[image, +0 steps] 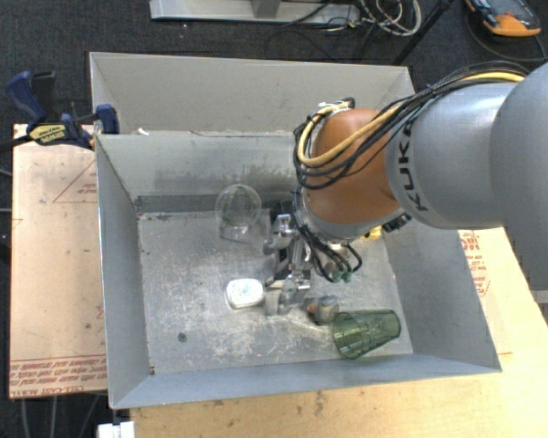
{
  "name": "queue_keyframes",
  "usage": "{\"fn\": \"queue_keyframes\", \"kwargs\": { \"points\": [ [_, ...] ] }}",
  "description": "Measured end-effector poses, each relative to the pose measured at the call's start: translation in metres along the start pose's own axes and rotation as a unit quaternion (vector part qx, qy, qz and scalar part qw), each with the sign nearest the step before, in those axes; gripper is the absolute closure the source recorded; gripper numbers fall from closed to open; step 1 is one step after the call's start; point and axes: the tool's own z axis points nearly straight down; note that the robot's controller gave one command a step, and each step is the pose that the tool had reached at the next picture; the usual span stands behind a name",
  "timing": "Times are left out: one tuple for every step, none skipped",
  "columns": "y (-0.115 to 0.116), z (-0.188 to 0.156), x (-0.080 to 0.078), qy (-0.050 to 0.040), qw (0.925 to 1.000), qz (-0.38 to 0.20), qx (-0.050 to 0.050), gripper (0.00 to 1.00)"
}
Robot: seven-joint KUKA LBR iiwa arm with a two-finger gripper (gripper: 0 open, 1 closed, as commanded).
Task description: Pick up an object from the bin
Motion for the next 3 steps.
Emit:
{"fn": "queue_keyframes", "kwargs": {
  "points": [
    [0.016,0.004,0.012,0.0039,0.9997,-0.024,0.0,0.0],
    [0.02,-0.003,0.002,0.0,0.9999,-0.011,0.0,0.0],
    [0.028,0.04,0.002,-0.0044,0.9999,0.016,0.0,0.0]
  ]
}}
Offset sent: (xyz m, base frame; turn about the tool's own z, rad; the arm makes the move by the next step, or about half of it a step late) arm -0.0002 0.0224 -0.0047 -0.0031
